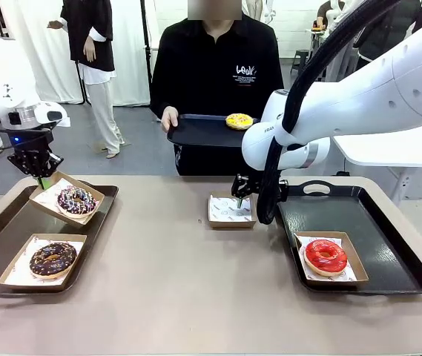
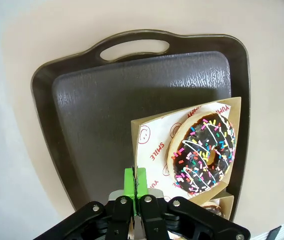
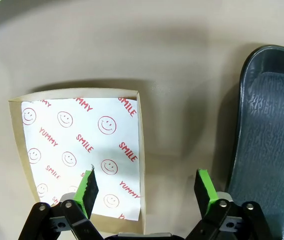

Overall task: Individually package the donuts and arrange them on the tray.
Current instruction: Place the picked Paper togo box on the Handle tray while simultaneously picking up another Paper togo box from the table with the other hand.

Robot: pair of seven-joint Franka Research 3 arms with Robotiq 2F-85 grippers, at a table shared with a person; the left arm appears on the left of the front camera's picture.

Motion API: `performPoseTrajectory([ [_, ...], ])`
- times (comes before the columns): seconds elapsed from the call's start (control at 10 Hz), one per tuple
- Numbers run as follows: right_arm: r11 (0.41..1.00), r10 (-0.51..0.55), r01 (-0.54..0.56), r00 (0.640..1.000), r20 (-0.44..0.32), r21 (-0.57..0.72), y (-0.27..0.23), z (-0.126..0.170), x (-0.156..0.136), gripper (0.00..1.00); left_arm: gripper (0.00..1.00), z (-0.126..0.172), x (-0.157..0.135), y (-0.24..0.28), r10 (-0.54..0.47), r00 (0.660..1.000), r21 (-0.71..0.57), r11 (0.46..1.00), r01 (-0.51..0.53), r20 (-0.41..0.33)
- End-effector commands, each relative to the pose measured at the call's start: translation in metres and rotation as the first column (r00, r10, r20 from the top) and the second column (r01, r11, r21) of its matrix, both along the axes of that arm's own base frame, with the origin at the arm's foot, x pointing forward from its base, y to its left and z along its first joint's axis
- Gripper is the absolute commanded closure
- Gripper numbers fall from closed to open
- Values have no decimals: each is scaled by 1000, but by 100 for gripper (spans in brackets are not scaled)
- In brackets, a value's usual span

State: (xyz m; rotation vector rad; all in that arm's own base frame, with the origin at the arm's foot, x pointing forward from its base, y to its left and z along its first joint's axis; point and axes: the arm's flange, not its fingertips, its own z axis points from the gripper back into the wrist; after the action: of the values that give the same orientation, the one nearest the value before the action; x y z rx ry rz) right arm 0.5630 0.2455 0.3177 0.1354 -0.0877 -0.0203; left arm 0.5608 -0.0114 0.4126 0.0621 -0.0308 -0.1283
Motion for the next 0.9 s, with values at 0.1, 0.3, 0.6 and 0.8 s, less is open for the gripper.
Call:
performPoseTrajectory([
  [0.1,1000,25,-25,1000,7,-2,4,0,3,0,99,-12,7,-3,112,994,-27,993,-112,-5],
  [0.3,1000,28,-28,1000,5,-7,4,0,1,0,99,-17,7,-2,165,986,-49,985,-165,-12],
  [0.6,1000,29,-29,1000,7,-10,6,0,2,0,99,-21,7,-4,204,979,-40,978,-204,-1],
  [0.8,999,31,-31,1000,4,-14,7,1,1,0,99,-24,8,-4,168,986,-50,985,-168,-10],
])
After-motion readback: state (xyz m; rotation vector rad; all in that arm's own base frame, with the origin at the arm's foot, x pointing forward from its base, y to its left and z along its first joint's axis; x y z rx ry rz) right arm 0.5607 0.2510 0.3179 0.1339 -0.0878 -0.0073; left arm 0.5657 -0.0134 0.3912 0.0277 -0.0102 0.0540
